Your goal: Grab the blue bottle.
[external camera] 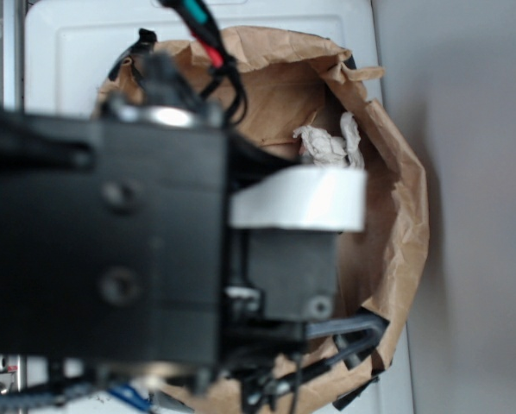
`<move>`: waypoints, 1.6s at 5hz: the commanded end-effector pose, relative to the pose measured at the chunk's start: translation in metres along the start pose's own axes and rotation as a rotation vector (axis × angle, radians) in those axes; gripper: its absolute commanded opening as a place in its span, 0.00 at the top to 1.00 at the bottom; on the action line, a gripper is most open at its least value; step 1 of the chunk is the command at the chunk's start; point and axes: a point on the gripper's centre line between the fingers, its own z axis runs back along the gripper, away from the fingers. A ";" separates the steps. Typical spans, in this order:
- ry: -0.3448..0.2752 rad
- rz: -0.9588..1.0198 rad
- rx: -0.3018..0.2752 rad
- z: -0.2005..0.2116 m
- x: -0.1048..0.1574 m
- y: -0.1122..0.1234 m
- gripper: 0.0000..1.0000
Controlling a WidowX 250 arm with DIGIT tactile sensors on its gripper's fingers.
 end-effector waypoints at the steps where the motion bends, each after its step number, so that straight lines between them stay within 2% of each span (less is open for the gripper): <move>1: -0.150 0.228 -0.095 0.021 -0.002 -0.006 0.00; 3: -0.150 0.228 -0.095 0.021 -0.002 -0.006 0.00; 4: -0.104 0.303 -0.124 -0.007 0.007 -0.001 0.00; 5: -0.117 0.319 -0.135 -0.038 0.020 0.004 0.00; 6: -0.144 0.349 -0.113 -0.064 0.031 0.009 0.00; 7: -0.150 0.389 -0.072 -0.100 0.044 0.005 0.00; 8: -0.156 0.401 -0.024 -0.125 0.050 -0.017 0.00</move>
